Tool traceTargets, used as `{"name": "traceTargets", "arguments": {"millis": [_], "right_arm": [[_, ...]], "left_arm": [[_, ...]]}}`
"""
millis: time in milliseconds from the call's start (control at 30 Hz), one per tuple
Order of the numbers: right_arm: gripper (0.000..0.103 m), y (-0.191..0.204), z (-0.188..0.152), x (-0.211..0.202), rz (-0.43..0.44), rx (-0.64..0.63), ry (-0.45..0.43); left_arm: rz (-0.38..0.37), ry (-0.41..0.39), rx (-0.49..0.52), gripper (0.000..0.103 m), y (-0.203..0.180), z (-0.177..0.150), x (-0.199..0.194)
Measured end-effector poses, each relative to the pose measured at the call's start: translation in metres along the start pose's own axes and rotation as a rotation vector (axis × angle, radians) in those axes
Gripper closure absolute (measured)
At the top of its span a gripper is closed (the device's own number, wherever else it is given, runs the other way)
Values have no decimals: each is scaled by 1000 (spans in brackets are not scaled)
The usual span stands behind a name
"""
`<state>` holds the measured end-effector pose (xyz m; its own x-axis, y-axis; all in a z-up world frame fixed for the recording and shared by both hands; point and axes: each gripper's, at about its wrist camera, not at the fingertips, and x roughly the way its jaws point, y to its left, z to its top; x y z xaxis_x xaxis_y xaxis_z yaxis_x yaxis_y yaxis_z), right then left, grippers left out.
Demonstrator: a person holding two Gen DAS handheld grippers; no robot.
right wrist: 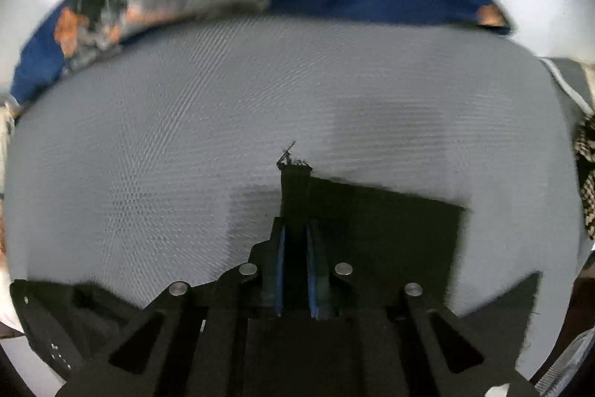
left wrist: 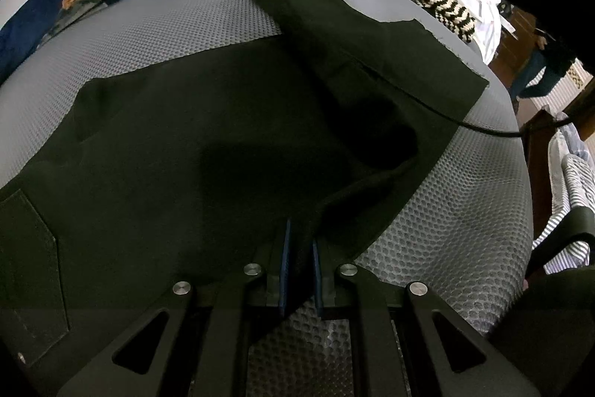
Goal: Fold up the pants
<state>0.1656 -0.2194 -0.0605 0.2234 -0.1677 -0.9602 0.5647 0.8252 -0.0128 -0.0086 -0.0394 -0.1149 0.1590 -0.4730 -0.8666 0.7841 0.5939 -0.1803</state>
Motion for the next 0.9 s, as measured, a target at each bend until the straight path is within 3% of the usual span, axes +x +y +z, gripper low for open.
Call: {"name": "traceTargets", "arguments": {"millis": [133,233,400,733,833,900], "right_arm": [[96,-79,-37,-49,-20,95,-72],[96,-133,-77,-77,-109,123,-112],[97,-196,-141,-77,-158,213,-80],[98,-248,-236,-40,-125,386,-33],[98,-254,-244,-28,-92,420,-38],[98,-252,-241,-30,-96,397,-51]], "left_arm": [[3,0,-3,92,0,0,0],[5,-2,-14,92,0,2,-1],[3,-10,-66,92,2,4,-6],[-30,40,-90,92,-3,14,-6],[-58,87,-137,87,2,11,6],[-69,62,-157,81,4,13,-2]]}}
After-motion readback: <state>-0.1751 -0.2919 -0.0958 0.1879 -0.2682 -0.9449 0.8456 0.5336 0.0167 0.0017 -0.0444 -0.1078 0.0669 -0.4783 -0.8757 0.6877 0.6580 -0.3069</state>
